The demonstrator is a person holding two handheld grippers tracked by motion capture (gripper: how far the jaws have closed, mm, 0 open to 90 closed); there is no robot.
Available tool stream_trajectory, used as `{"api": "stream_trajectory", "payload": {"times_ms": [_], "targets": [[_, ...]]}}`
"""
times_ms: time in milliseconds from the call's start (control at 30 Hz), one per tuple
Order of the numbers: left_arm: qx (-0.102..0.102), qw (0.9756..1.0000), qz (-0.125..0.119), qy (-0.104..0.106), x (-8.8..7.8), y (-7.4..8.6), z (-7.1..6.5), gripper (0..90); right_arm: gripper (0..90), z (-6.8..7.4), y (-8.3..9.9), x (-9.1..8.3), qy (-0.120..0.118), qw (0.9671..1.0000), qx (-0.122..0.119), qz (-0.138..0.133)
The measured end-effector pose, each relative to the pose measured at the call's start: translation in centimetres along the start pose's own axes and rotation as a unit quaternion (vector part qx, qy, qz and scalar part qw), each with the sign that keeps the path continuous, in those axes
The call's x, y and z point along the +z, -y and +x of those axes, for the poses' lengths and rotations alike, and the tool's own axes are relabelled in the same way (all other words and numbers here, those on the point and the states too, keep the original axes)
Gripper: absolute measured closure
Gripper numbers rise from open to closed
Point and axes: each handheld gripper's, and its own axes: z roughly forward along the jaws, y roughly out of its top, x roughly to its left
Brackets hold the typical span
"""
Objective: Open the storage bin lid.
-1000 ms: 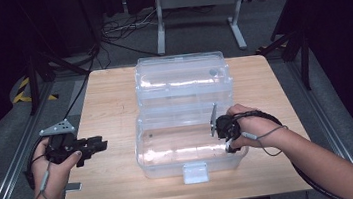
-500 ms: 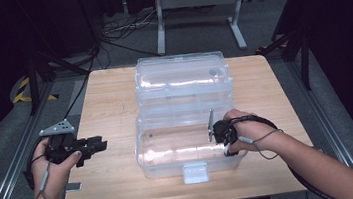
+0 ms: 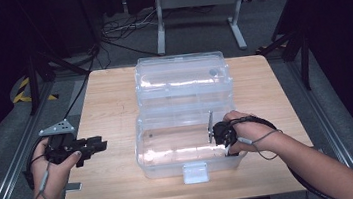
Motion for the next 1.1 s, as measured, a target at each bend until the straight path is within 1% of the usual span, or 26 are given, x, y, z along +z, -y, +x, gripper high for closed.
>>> {"api": "stream_trajectory", "payload": {"times_ms": [333, 400, 433, 700, 867, 1100], "targets": [[0.0, 1.0, 0.001, 0.001, 0.03, 0.0, 0.02, 64.2, 60.1, -0.14, -0.05, 0.1, -0.002, 1.0, -0.002, 0.005], [0.0, 1.0, 0.0, 0.001, 0.0, 0.0, 0.01, 64.1, 60.0, -0.22, -0.05, 0.13, -0.004, 1.0, -0.005, 0.006], [-0.001, 1.0, 0.0, 0.001, -0.01, 0.0, 0.0, 64.1, 60.0, -0.22, -0.04, 0.15, -0.007, 1.0, -0.001, 0.004], [-0.001, 1.0, 0.001, 0.001, 0.03, 0.0, 0.02, 63.9, 59.6, -0.24, -0.02, 0.15, -0.009, 0.9999, 0.003, 0.005], [-0.002, 1.0, 0.001, 0.001, 0.01, 0.03, 0.05, 63.8, 58.1, -0.27, 0.0, 0.11, -0.01, 0.9999, 0.005, 0.004], [0.0, 1.0, 0.0, 0.002, 0.02, -0.08, 0.08, 63.4, 54.0, -0.08, 0.07, -0.37, -0.009, 0.9999, 0.006, -0.007]]}}
